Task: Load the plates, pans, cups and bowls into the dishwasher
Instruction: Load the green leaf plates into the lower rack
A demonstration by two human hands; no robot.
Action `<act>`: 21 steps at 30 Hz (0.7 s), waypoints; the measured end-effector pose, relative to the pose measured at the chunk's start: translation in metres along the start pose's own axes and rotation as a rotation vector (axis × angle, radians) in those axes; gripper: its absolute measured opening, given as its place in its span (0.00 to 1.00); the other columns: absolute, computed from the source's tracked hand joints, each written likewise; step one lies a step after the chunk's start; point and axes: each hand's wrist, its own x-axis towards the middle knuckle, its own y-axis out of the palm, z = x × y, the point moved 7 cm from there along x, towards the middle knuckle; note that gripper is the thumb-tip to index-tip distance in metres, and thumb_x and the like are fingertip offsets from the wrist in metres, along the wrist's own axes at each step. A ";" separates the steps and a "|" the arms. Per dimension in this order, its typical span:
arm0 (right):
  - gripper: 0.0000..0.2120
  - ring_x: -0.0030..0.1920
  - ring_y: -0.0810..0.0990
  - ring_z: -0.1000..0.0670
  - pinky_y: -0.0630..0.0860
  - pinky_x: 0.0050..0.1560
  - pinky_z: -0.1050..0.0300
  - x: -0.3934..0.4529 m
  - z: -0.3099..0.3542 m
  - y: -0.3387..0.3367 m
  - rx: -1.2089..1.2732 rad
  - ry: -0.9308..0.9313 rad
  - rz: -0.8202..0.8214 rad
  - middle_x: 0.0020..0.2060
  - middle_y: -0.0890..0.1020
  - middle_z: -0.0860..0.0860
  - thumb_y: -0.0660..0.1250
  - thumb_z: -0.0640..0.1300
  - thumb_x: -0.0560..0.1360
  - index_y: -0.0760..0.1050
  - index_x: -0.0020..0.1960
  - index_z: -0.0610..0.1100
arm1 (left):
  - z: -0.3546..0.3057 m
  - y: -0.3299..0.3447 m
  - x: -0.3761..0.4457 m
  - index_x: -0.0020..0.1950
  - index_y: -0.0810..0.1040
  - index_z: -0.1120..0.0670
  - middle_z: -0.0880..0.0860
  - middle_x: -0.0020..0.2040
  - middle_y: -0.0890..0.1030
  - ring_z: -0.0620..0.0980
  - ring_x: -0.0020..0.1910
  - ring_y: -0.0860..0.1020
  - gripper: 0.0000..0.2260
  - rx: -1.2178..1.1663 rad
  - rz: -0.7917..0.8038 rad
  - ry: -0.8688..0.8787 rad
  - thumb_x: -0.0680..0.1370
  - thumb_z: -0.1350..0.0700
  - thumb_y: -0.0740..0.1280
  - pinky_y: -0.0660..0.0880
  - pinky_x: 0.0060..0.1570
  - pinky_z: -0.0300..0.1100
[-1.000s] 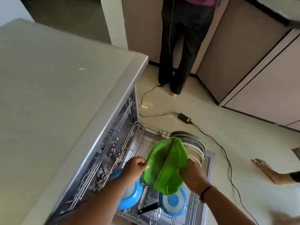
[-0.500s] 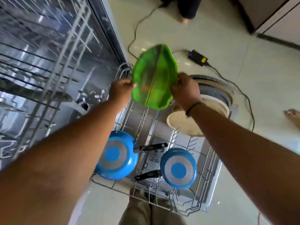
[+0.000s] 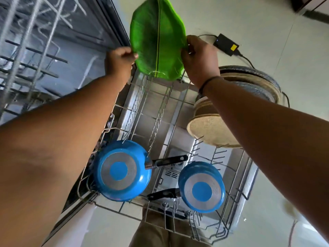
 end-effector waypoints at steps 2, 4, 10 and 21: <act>0.07 0.38 0.70 0.49 0.60 0.37 0.59 0.000 -0.002 0.005 0.020 0.004 0.003 0.37 0.77 0.47 0.63 0.42 0.74 0.78 0.48 0.43 | 0.003 0.002 0.003 0.60 0.78 0.64 0.64 0.53 0.82 0.51 0.45 0.79 0.15 0.001 -0.008 -0.006 0.74 0.62 0.72 0.77 0.50 0.47; 0.05 0.36 0.67 0.50 0.59 0.36 0.58 -0.001 -0.002 0.009 0.031 0.005 -0.001 0.33 0.73 0.50 0.63 0.41 0.73 0.78 0.44 0.43 | 0.006 0.004 0.006 0.60 0.77 0.63 0.65 0.55 0.81 0.55 0.49 0.80 0.15 -0.013 -0.017 -0.019 0.74 0.63 0.71 0.76 0.56 0.51; 0.08 0.37 0.71 0.51 0.61 0.36 0.61 -0.008 -0.013 0.015 0.051 0.053 -0.024 0.36 0.79 0.50 0.63 0.40 0.73 0.80 0.47 0.43 | 0.014 0.011 0.009 0.61 0.77 0.61 0.61 0.56 0.82 0.50 0.45 0.79 0.15 0.008 0.001 -0.018 0.75 0.60 0.71 0.77 0.49 0.45; 0.08 0.46 0.78 0.40 0.72 0.43 0.51 -0.033 -0.036 0.048 -0.101 0.103 0.202 0.43 0.82 0.41 0.63 0.42 0.75 0.81 0.48 0.42 | 0.052 0.017 -0.001 0.59 0.80 0.61 0.60 0.53 0.83 0.59 0.55 0.80 0.14 0.255 0.080 0.004 0.76 0.56 0.70 0.77 0.53 0.45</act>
